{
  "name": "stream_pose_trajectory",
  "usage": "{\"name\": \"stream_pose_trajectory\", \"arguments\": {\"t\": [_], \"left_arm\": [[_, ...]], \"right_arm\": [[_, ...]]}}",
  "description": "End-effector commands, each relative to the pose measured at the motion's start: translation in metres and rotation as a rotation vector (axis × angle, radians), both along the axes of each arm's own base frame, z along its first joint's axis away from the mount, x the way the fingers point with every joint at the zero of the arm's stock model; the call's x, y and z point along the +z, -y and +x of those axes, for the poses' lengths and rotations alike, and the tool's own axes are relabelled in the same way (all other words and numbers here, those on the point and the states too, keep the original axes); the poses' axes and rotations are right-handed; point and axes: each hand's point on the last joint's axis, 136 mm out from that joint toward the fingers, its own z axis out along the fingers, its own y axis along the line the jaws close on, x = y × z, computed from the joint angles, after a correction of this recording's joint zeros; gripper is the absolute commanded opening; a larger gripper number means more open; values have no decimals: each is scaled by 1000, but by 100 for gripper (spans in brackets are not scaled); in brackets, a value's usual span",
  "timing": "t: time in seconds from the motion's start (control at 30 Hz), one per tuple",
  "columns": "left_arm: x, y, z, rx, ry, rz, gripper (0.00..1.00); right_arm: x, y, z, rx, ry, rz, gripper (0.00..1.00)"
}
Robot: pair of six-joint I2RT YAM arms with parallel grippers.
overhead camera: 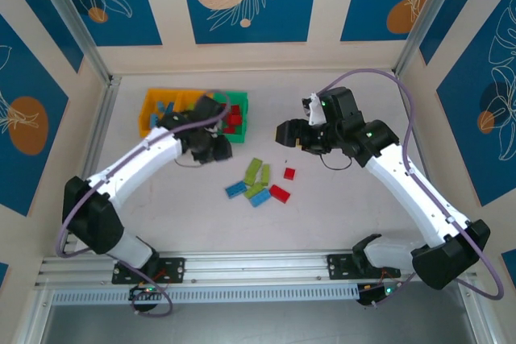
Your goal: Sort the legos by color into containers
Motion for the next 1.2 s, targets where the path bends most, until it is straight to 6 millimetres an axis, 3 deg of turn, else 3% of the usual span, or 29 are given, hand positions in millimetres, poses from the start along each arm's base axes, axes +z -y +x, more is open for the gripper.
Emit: {"name": "stream_pose_trajectory", "arguments": {"t": [0.0, 0.13, 0.27, 0.43, 0.57, 0.7, 0.87, 1.03, 1.17], "left_arm": [[2, -47, 46, 48, 44, 78, 32], [7, -107, 107, 160, 96, 155, 32], [4, -153, 157, 246, 128, 181, 32], [-16, -182, 202, 266, 122, 193, 35], [-20, -198, 220, 294, 113, 197, 45], [-4, -203, 220, 326, 139, 168, 61], [41, -187, 202, 327, 225, 63, 58], [110, -136, 160, 204, 398, -92, 56], [147, -88, 114, 7, 550, -161, 55]], "right_arm": [[2, -8, -7, 23, -23, 45, 68], [0, -7, -4, 10, -26, 27, 67], [-6, -4, -4, -2, -37, 0, 68], [-10, -5, -3, -10, -52, -6, 68], [-12, -4, -3, -13, -62, -26, 68], [-16, 0, -4, -27, -68, -46, 68], [-33, 9, 2, -95, -102, -95, 68], [-69, 26, 10, -187, -169, -212, 68], [-102, 34, 12, -230, -236, -290, 68]]}}
